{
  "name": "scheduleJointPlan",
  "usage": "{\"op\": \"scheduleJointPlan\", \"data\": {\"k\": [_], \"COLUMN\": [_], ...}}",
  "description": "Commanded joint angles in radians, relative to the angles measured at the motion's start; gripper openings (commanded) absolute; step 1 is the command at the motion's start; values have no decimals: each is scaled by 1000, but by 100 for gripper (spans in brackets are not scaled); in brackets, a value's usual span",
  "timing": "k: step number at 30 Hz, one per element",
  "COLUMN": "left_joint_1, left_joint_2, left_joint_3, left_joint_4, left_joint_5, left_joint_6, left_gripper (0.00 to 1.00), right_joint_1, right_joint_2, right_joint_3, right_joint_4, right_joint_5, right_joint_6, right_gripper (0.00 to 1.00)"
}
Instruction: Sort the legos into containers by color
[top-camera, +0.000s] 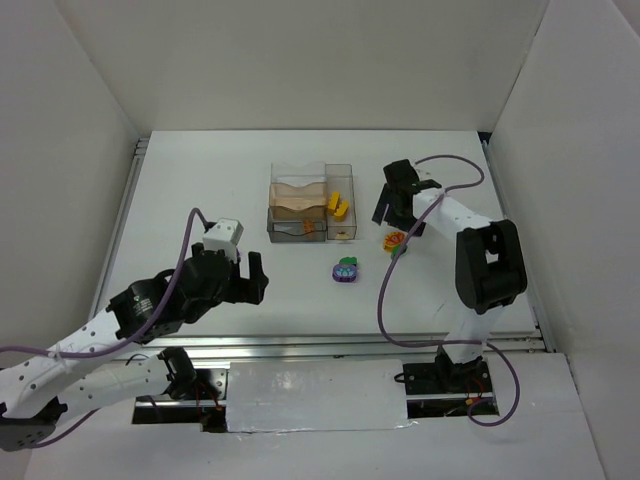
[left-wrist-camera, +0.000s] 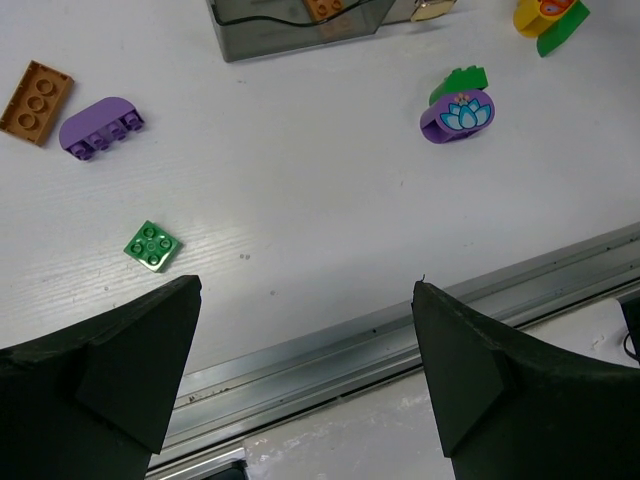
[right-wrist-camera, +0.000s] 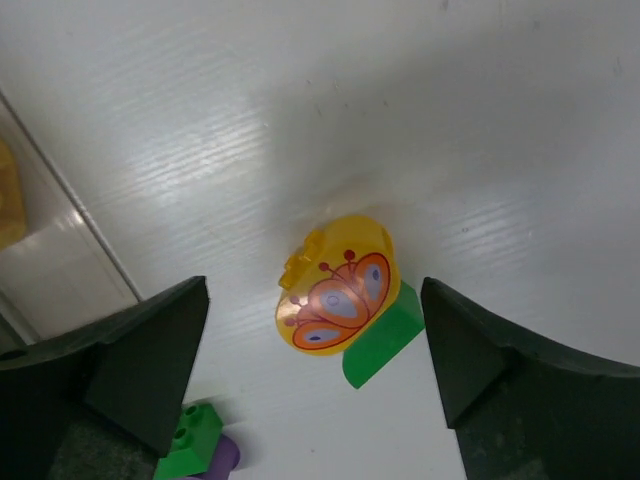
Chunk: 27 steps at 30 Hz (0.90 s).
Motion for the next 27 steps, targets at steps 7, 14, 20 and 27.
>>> {"op": "scheduleJointPlan", "data": {"k": [7, 14, 20, 27], "left_joint_1": [-4, -4, -5, -5], "left_joint_2": [16, 30, 10, 10], "left_joint_3": [10, 2, -10, -12], "left_joint_4": [50, 70, 82, 87], "left_joint_5": [68, 103, 121, 140], "left_joint_6": [27, 36, 37, 40], "left_gripper": [100, 99, 100, 100], "right_joint_1": [6, 10, 29, 43], "right_joint_2": [-174, -174, -126, -74], "right_joint_3": [-220, -260, -242, -170], "right_joint_4": [58, 116, 140, 89], "right_joint_5": [98, 95, 106, 129], "right_joint_6": [201, 330, 390, 408], "right_gripper": [100, 100, 100, 96]}}
